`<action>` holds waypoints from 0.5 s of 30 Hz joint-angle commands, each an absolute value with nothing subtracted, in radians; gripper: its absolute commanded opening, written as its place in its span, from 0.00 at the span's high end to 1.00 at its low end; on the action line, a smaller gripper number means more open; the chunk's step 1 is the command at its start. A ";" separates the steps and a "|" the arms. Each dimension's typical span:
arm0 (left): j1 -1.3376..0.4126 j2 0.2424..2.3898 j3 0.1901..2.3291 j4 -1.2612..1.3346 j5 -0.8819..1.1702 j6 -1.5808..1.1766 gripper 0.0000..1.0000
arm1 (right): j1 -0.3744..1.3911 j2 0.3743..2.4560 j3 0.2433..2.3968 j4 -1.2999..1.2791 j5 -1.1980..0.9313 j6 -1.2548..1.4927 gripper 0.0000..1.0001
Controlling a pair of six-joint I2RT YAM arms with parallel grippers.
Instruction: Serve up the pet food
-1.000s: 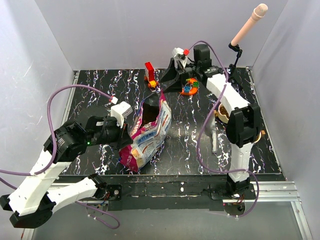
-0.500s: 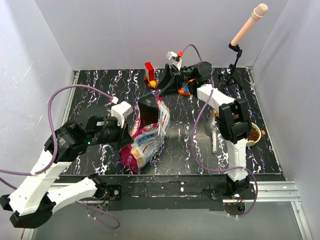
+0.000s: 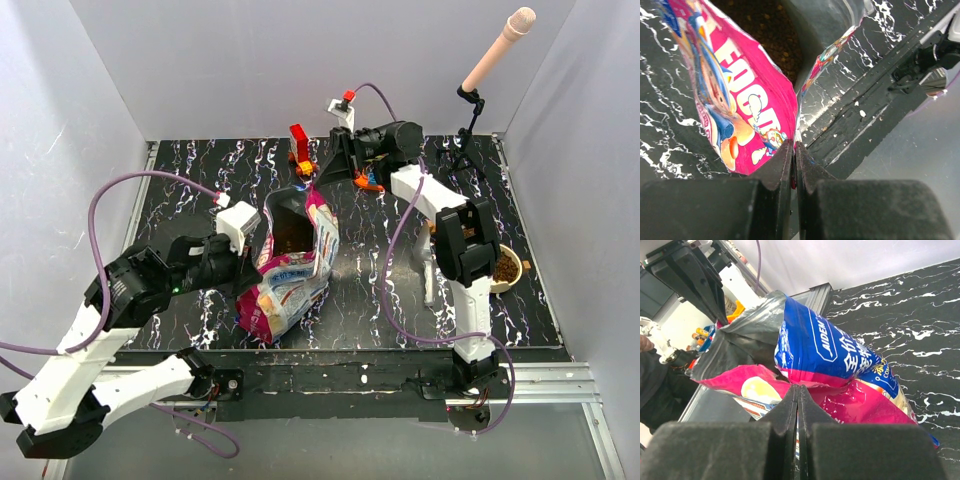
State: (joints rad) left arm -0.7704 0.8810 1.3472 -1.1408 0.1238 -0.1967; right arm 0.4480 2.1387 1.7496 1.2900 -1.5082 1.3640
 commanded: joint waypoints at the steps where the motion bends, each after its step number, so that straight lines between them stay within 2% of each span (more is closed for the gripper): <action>1: -0.772 0.830 1.355 -1.025 -0.026 -0.193 1.00 | 0.410 2.083 1.829 1.605 -1.683 1.506 0.99; 5: -0.772 0.874 1.379 -1.017 -0.124 -0.205 1.00 | 0.387 2.030 1.752 1.605 -1.698 1.552 0.99; 6: -0.772 0.879 1.382 -1.005 -0.147 -0.212 1.00 | 0.384 2.019 1.741 1.606 -1.698 1.571 0.77; 7: -0.772 0.887 1.382 -0.993 -0.161 -0.219 1.00 | 0.377 2.014 1.733 1.606 -1.698 1.601 0.30; 11: -0.772 0.893 1.362 -0.960 -0.209 -0.241 1.00 | 0.354 2.032 1.807 1.605 -1.698 1.761 0.20; 15: -0.772 0.879 1.327 -0.919 -0.160 -0.227 1.00 | 0.354 2.130 2.067 1.603 -1.691 2.064 0.17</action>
